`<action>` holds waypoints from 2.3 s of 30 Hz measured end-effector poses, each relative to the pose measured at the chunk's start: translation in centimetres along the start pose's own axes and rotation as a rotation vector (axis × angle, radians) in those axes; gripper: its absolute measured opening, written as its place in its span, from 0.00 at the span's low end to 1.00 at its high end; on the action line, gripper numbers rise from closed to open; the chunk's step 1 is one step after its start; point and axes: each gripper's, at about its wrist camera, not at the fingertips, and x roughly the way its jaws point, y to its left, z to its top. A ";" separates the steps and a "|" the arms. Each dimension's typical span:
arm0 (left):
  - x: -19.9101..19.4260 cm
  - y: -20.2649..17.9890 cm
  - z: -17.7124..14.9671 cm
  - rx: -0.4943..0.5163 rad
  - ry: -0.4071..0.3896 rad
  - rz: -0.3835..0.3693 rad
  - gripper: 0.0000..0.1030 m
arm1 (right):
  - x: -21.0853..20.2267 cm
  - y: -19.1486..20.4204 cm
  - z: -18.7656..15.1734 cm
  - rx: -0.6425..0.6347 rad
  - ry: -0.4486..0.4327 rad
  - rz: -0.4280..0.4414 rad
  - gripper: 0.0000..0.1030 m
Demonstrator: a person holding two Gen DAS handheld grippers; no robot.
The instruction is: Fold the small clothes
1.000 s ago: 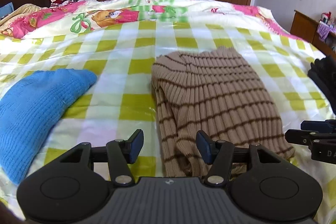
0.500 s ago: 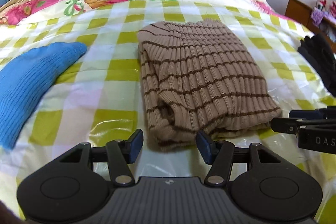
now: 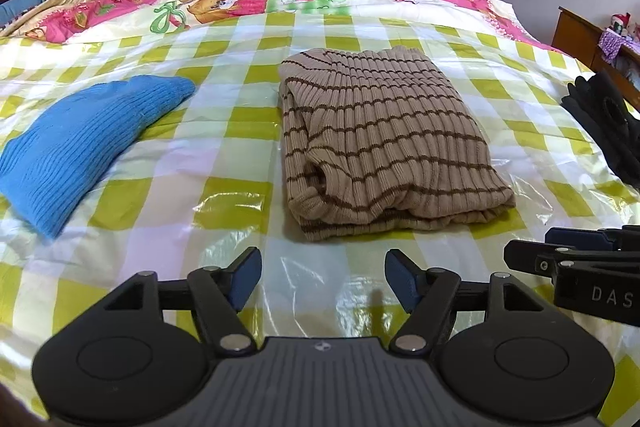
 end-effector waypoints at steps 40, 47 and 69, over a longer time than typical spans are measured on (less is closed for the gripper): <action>-0.8 -2.3 -3.0 0.070 0.003 0.046 1.00 | -1.0 0.0 -4.2 0.038 0.016 -0.021 0.44; -0.7 -2.4 -3.1 0.070 0.011 0.028 1.00 | -1.1 0.0 -4.3 0.041 0.014 -0.024 0.44; -0.6 -2.3 -3.3 0.064 0.021 0.010 1.00 | -1.3 0.2 -4.3 0.037 0.017 -0.054 0.44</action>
